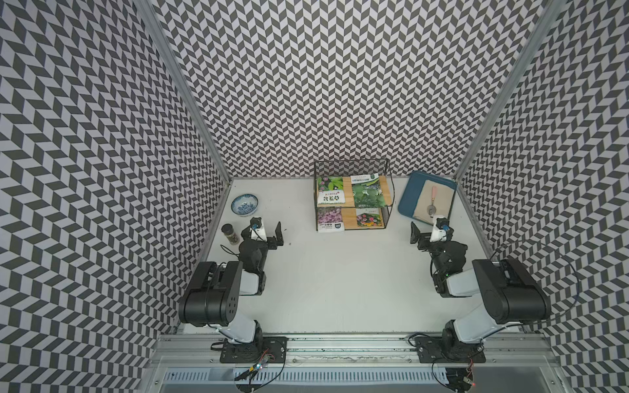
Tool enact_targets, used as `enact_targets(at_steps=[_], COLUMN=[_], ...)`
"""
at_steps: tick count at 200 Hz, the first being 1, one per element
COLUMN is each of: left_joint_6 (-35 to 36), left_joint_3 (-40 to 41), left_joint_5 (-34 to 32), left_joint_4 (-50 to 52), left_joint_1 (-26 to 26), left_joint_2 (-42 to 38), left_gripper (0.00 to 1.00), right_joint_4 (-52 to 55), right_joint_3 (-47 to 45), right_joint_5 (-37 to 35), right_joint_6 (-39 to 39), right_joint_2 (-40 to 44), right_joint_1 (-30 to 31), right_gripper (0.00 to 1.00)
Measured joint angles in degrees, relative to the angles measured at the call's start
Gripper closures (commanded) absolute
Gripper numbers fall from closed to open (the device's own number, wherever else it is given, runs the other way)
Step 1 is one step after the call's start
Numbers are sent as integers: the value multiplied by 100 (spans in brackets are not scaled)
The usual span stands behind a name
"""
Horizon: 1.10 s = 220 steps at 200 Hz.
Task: Take the seed bag off the shelf
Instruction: Adjust the seed packet on the shelf.
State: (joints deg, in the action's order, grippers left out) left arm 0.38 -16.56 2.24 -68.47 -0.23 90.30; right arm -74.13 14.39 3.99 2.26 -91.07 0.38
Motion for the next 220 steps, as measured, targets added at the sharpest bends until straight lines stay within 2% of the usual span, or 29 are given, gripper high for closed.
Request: enact_targets(at_steps=[160, 173, 185, 205, 220], left_joint_6=[-4, -22, -138, -597, -994], left_joint_3=[2, -15, -177, -835, -1211], left_joint_5=[4, -90, -251, -490, -533], left_joint_4=[9, 267, 949, 2107, 2691], left_joint_1=[26, 26, 20, -9, -39], left_joint_2=[-31, -232, -619, -1211, -1565], left_gripper=[0, 0, 0, 0, 0], right_joint_4=[92, 439, 1075, 2647, 3567], right_joint_3=[0, 37, 227, 1078, 1705], right_joint_5=[-214, -411, -678, -1128, -1189], right_joint_6=[-85, -177, -339, -765, -999], right_joint_2=[70, 321, 656, 1259, 1582], right_joint_1=[22, 24, 24, 24, 24], right_gripper=[1, 1, 1, 1, 1])
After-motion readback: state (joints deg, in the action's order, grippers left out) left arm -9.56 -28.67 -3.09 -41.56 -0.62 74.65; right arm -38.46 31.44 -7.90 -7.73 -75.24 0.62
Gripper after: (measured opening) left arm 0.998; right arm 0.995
